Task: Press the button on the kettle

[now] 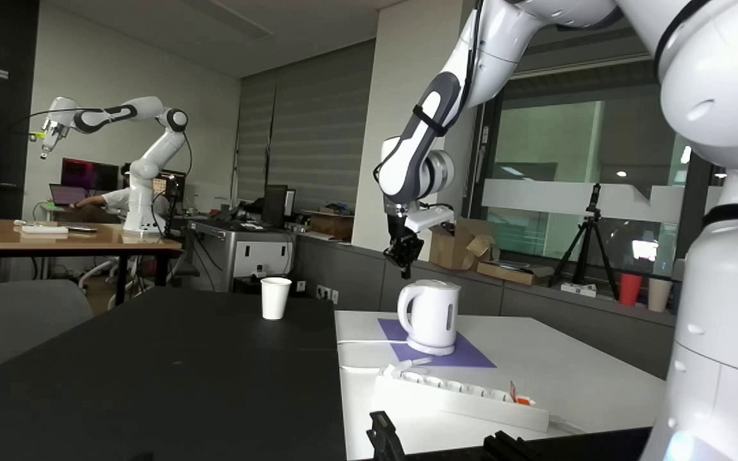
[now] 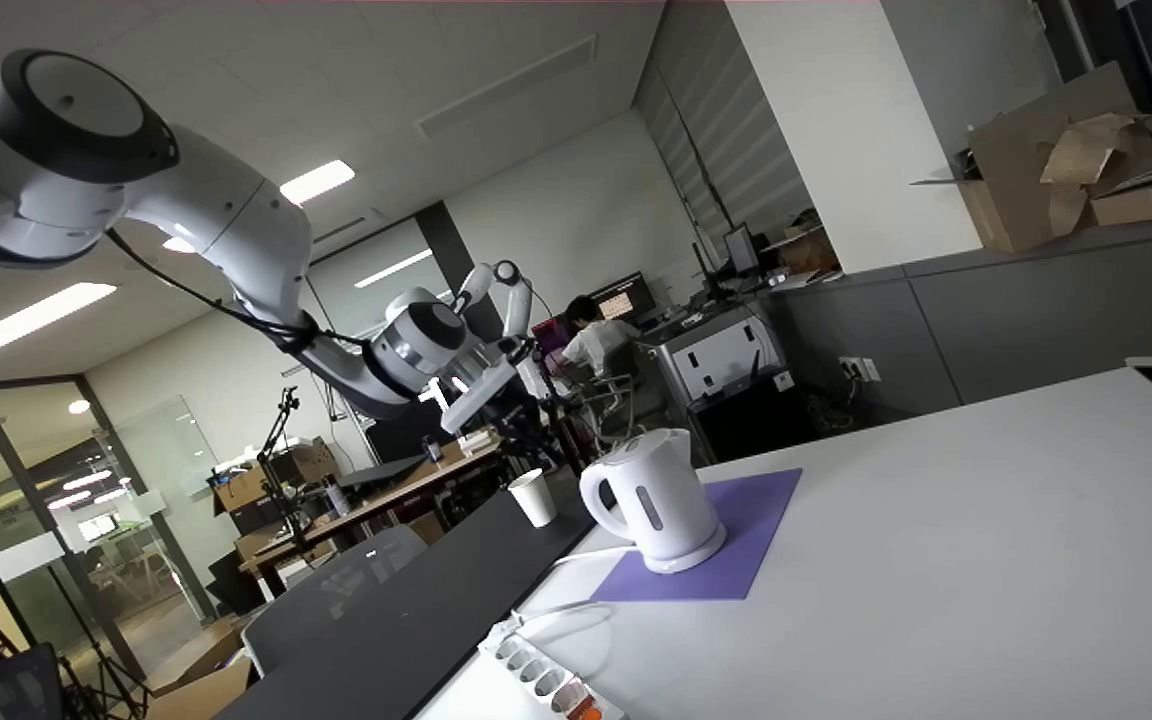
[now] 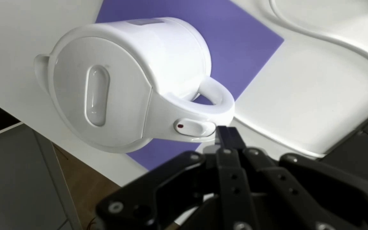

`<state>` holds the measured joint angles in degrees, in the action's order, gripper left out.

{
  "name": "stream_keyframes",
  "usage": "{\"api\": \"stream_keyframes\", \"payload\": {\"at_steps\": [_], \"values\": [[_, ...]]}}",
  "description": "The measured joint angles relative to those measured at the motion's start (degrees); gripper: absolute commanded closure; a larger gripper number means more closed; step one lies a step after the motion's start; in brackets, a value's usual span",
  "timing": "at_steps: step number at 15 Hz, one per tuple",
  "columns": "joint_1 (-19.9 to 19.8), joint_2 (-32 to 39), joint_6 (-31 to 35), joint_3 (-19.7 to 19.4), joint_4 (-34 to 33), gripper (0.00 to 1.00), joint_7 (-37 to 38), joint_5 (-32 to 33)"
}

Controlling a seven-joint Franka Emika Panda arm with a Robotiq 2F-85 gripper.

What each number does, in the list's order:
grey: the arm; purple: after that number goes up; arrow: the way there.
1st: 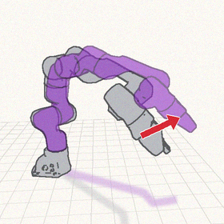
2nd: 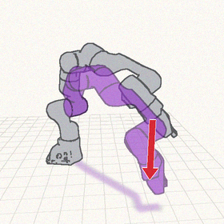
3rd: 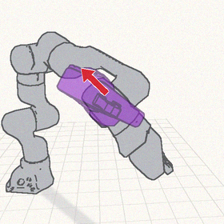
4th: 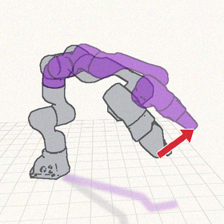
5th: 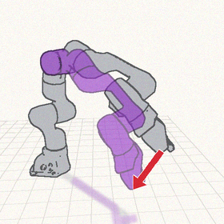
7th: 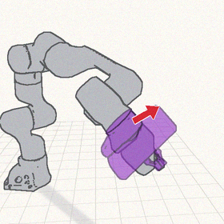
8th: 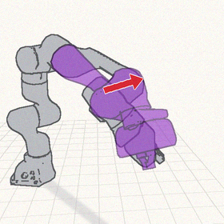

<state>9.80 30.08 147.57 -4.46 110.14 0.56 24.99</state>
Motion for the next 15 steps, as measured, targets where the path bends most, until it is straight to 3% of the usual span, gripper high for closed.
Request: {"api": "stream_keyframes", "payload": {"at_steps": [15], "values": [[0.61, 2.68, 4.98, -2.12, -0.38, 1.0, 0.21, 1.94]]}}
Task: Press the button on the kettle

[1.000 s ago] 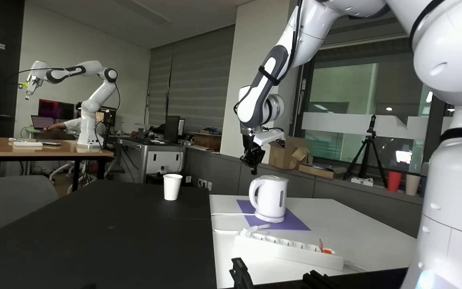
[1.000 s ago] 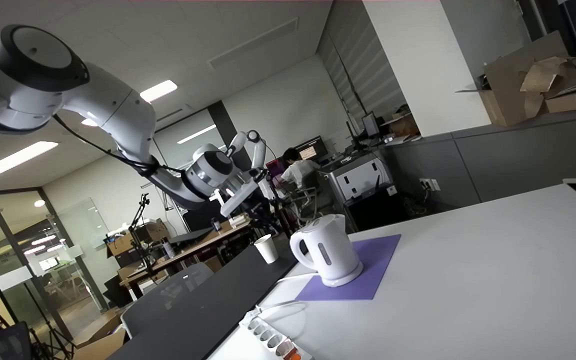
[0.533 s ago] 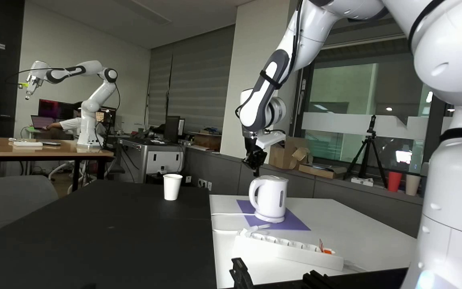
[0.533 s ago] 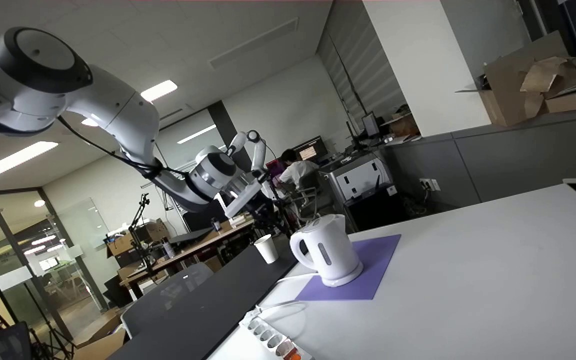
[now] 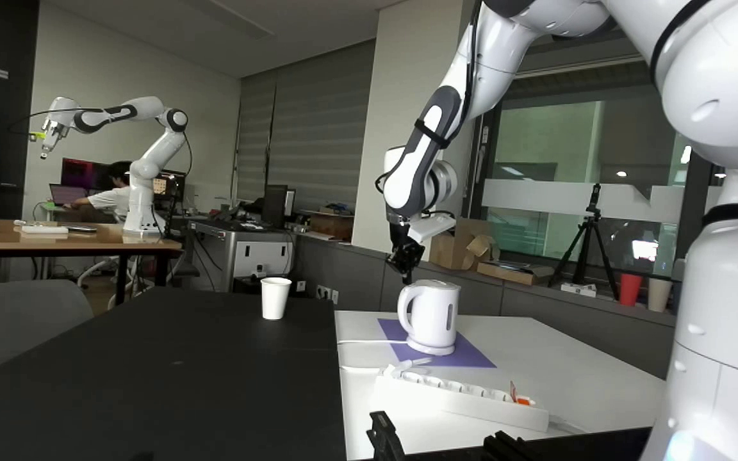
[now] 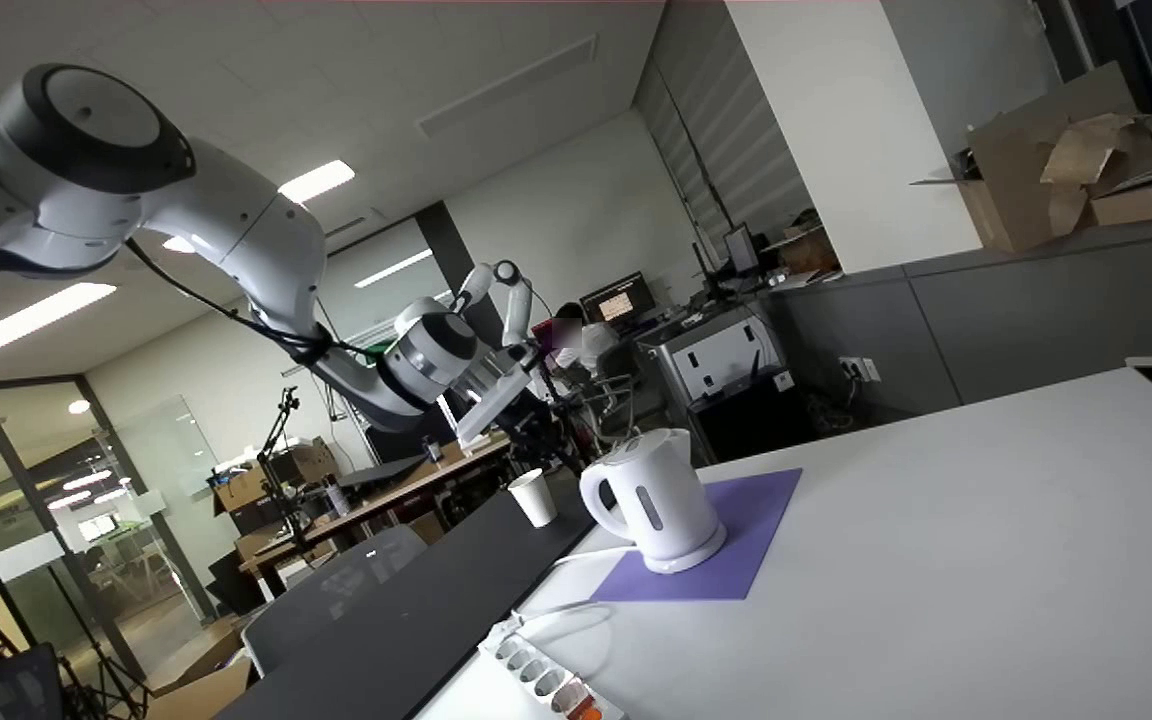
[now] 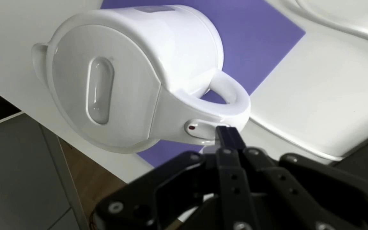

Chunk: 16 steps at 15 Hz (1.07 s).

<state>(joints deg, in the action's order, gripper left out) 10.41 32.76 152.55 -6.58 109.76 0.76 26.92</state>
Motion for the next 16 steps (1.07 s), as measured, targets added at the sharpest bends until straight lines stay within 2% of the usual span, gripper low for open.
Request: {"api": "stream_keyframes", "payload": {"at_steps": [16], "values": [[1.03, 1.34, 1.67, -0.95, -0.19, 1.0, 0.01, -0.02]]}}
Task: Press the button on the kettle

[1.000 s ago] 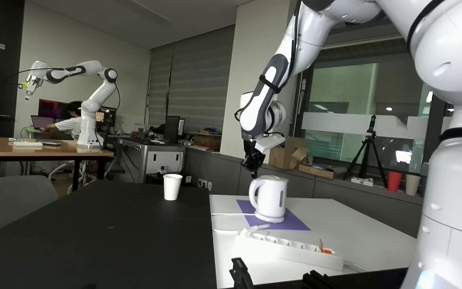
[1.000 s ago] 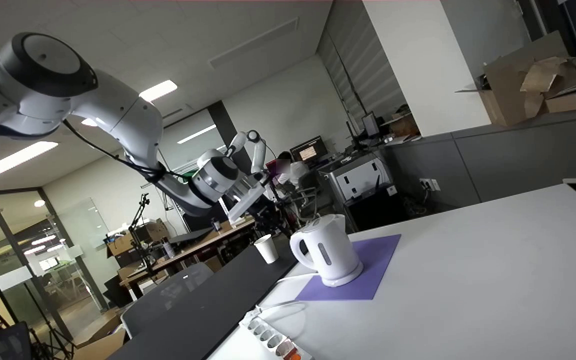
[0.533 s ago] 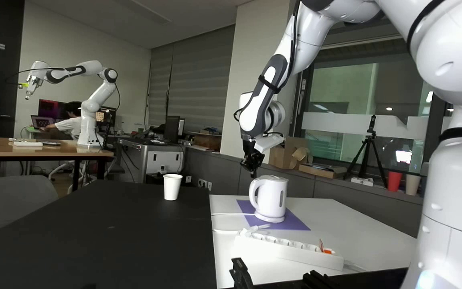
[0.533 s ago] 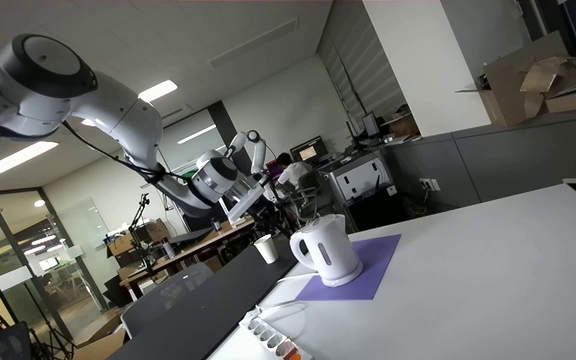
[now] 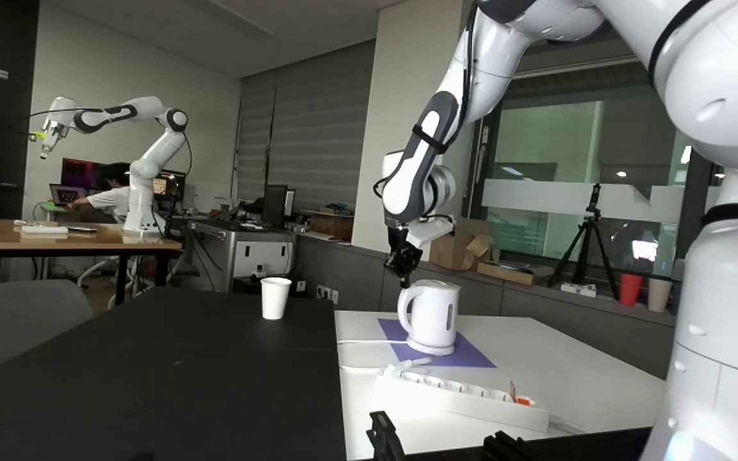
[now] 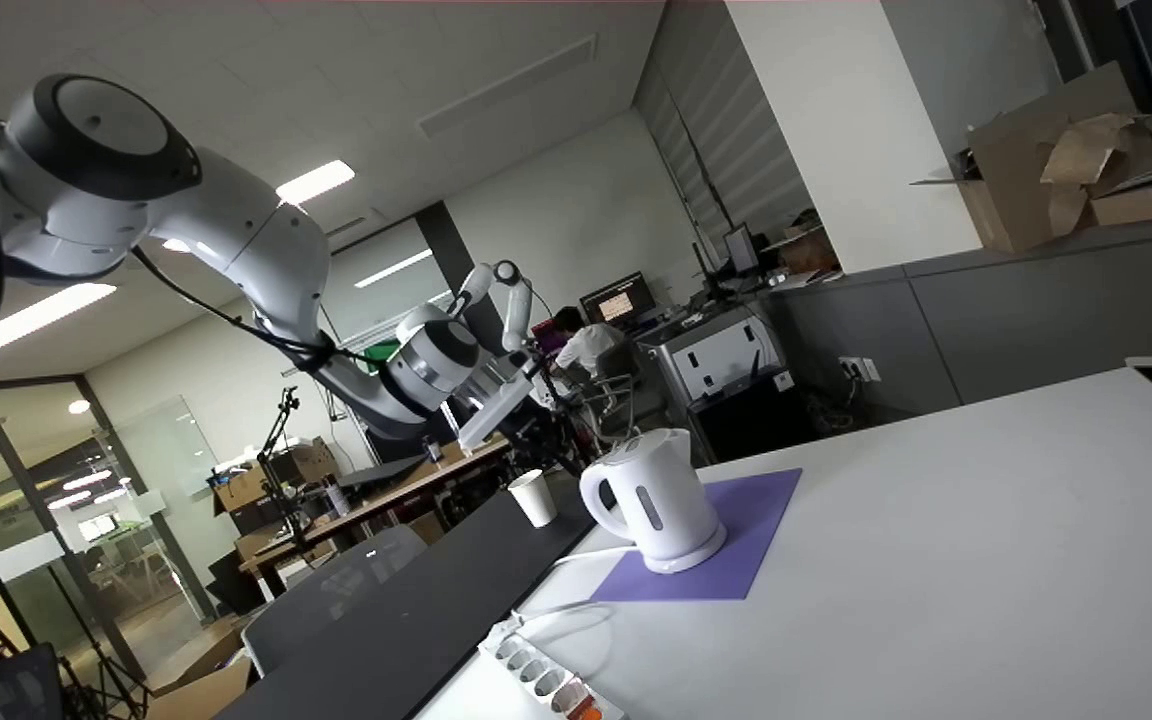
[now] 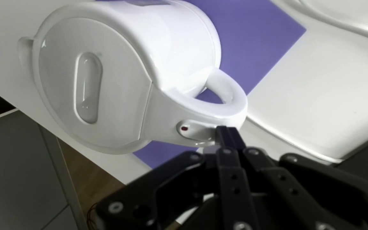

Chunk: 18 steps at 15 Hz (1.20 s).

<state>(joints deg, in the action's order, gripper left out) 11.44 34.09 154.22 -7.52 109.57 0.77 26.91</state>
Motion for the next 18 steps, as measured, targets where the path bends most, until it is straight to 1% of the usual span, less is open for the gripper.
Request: {"api": "stream_keyframes", "payload": {"at_steps": [8, 12, 18], "values": [[-0.01, 0.35, 0.49, -0.13, -0.06, 1.0, 0.0, -0.5], [-0.67, 0.86, 0.48, 0.77, -0.07, 1.0, -0.38, -2.7], [-2.6, 2.62, 0.42, 3.12, -0.4, 1.0, -2.64, -7.46]]}}
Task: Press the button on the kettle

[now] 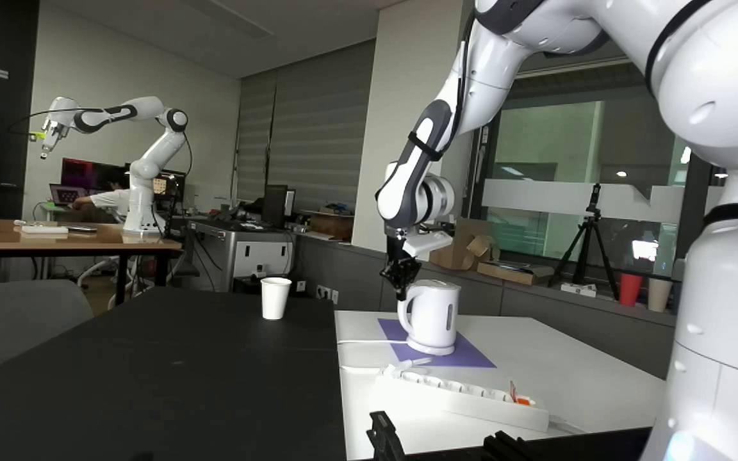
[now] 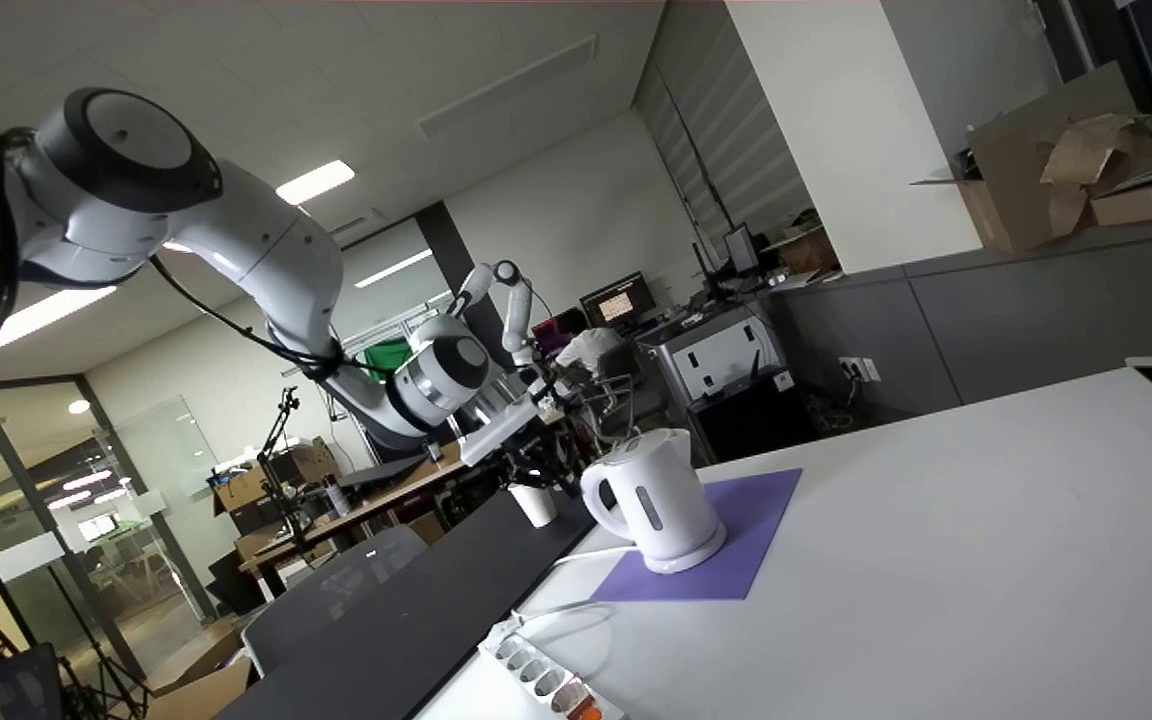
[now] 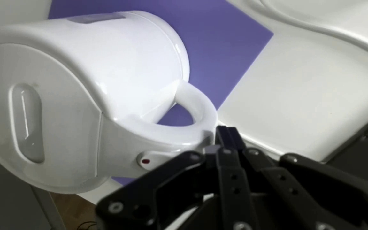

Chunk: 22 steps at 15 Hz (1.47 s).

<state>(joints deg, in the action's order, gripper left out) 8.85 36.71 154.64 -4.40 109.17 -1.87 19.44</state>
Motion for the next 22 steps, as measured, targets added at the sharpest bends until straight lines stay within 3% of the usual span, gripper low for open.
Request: {"api": "stream_keyframes", "payload": {"at_steps": [9, 22], "values": [[-0.11, -1.02, -0.55, 0.23, -2.51, 1.0, -0.34, -0.71], [1.57, -1.38, -9.46, -2.13, -5.3, 1.0, 3.91, -0.26]]}}
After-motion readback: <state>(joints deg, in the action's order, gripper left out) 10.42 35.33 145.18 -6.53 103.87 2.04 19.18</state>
